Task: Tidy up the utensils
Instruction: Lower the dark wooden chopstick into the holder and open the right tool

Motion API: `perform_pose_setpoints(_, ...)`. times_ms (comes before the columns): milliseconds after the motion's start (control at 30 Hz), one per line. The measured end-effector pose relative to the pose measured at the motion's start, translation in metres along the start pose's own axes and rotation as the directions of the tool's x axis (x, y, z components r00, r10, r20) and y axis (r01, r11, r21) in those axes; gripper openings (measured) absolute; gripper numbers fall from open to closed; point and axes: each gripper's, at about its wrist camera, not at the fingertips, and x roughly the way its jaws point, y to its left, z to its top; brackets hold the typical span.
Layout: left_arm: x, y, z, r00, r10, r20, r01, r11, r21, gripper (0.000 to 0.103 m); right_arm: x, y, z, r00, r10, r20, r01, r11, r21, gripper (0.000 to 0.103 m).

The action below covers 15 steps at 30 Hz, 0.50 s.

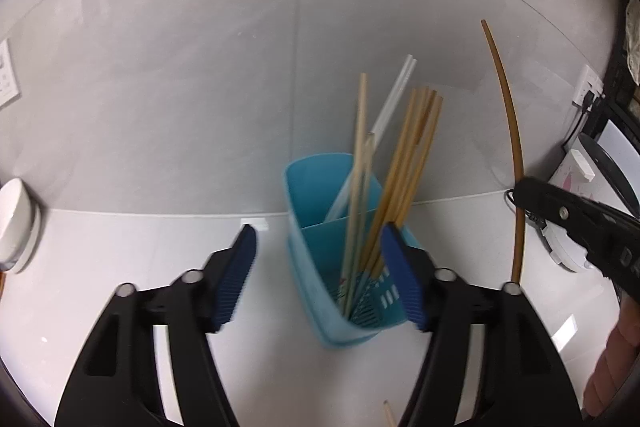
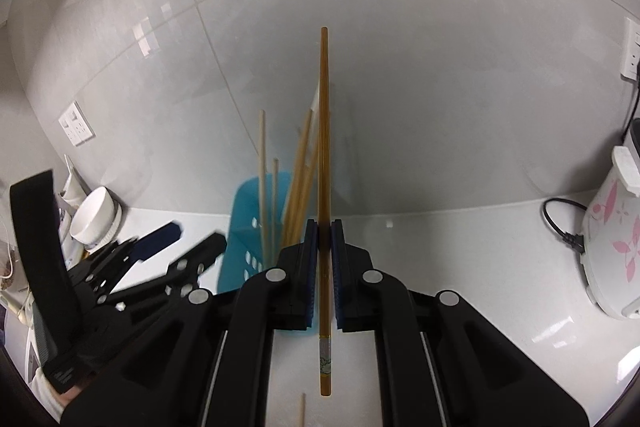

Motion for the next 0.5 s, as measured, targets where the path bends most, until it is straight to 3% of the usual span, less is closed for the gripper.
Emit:
perform_pose_setpoints(267,-0.025,0.022,-0.002,0.998,0.052,-0.027,-0.053,0.998,-0.046,0.095,0.01,0.013,0.015,0.998,0.049,0.027,-0.05,0.999,0.015,0.006)
perform_pose_setpoints(500,-0.031,0.036,0.0,0.997,0.07,-0.034,-0.073,0.994,-0.078,0.097,0.013,0.022,0.028,0.989,0.1,0.107,-0.103,0.994,0.023,0.006)
